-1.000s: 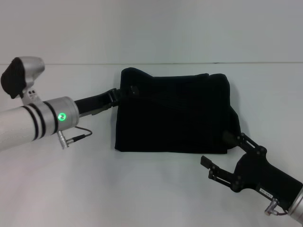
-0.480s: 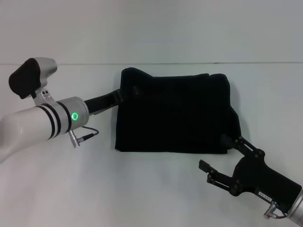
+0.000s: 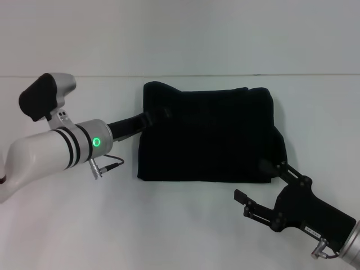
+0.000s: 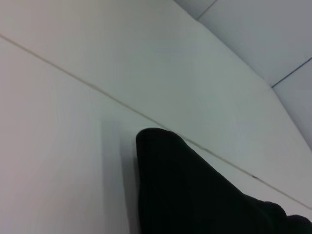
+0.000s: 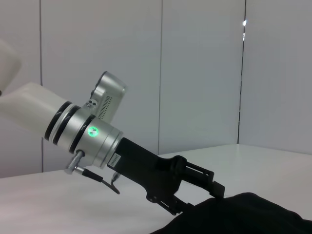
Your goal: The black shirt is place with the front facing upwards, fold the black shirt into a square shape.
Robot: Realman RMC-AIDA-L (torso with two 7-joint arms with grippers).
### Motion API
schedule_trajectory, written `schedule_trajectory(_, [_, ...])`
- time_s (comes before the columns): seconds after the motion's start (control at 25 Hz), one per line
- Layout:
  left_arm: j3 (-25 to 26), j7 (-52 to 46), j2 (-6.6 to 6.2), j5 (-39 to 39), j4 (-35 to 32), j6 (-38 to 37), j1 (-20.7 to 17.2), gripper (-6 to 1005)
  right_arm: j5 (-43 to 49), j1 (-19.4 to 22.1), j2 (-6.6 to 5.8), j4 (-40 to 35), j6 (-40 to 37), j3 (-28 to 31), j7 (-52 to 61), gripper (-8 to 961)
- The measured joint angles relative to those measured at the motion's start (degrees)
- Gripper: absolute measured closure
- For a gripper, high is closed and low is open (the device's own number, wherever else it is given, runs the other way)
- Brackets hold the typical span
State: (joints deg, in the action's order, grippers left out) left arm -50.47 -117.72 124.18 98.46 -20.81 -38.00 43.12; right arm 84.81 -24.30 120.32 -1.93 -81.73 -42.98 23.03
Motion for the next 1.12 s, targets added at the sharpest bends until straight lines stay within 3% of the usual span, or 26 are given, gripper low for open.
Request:
schedule_trajectory(0.8, [-0.33,3.62,-0.04,-0.44,0.25,-0.80,-0.18,126,0.00,-0.27,0.00,-0.01,0.39,0.31,0.00,49])
schedule_trajectory(1.12, [-0.47,5.66,0.01,-0.55,0.26,-0.74,-0.04,434,0.00,-0.51,0.00,0.00,0.58,0.43,0.00,51])
